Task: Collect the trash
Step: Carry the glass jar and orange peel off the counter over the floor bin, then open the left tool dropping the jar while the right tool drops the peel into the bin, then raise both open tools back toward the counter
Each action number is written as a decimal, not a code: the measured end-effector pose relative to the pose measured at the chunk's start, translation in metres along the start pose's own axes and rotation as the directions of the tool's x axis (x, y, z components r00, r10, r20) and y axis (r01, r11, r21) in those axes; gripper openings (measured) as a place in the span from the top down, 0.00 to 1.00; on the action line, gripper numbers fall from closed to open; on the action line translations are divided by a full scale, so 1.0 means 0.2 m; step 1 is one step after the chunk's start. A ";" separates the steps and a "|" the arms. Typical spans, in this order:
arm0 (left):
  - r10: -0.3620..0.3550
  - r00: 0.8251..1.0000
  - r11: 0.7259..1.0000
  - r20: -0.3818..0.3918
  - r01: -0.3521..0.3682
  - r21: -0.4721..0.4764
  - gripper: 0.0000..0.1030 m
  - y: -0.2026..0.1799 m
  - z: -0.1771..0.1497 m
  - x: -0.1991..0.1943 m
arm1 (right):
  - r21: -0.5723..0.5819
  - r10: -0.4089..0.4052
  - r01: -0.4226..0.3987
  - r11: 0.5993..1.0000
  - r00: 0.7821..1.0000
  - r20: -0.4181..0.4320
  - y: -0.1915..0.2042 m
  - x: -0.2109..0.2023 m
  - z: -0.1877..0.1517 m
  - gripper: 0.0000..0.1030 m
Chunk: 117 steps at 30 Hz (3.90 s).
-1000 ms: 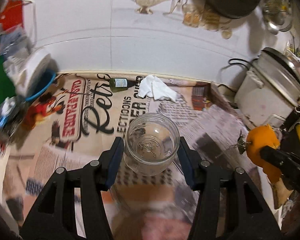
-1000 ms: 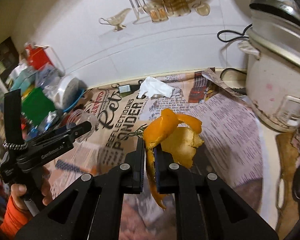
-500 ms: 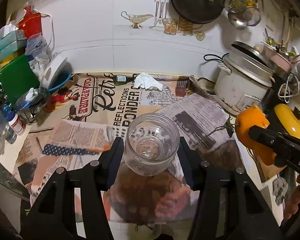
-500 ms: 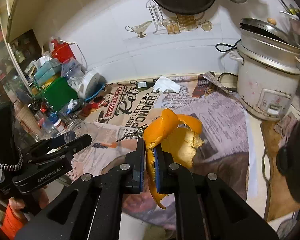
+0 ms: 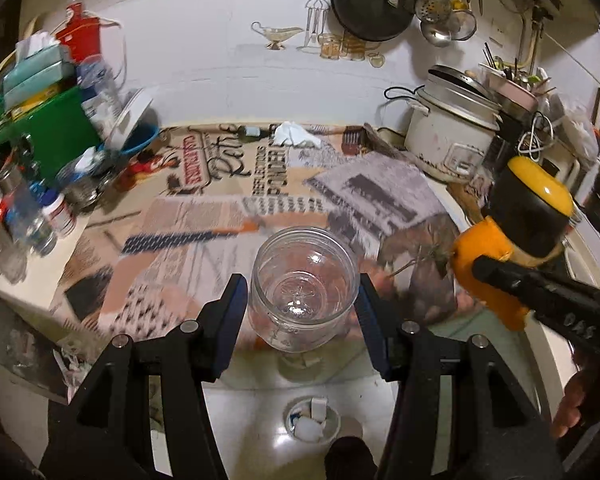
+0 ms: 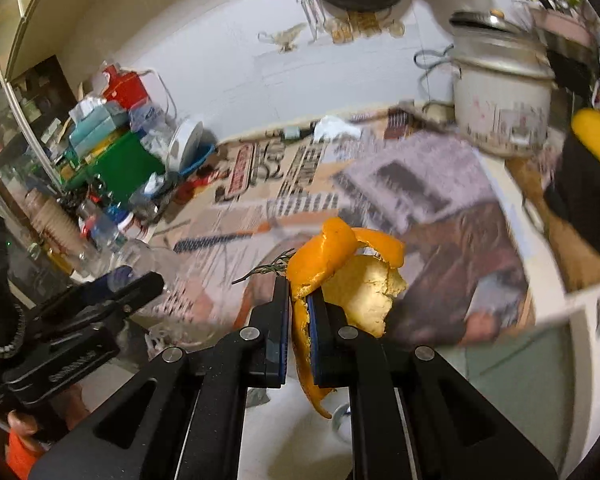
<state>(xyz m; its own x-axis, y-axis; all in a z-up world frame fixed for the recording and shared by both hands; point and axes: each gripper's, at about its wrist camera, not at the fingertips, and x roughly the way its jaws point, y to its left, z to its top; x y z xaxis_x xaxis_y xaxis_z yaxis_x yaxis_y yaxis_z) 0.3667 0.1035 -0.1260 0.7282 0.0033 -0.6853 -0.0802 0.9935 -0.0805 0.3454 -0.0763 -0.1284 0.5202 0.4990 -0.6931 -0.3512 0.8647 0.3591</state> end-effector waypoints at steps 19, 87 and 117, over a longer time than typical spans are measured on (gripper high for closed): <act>-0.026 0.980 1.000 -0.198 0.025 -0.007 0.48 -0.10 -0.58 -0.01 | 0.056 -0.015 0.025 0.998 0.984 -0.179 -0.02 -0.08 -0.56 0.92; -0.031 0.926 0.998 -0.377 0.010 -0.058 0.48 -0.13 -1.29 0.81 | -0.021 -0.085 0.083 0.996 0.935 -0.345 -0.44 0.59 -0.96 0.64; -0.013 0.970 0.997 0.245 -0.005 0.074 0.04 0.01 0.02 -0.61 | -0.076 -0.188 0.214 0.974 0.948 0.258 0.24 -0.58 -0.01 0.31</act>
<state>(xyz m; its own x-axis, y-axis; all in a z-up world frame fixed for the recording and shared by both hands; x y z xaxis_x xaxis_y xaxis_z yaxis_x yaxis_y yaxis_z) 0.2793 0.1062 -0.0394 0.8737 0.0176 -0.4862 -0.0334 0.9992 -0.0238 0.2668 -0.0924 -0.0330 0.7600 0.3253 -0.5626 -0.2900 0.9445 0.1544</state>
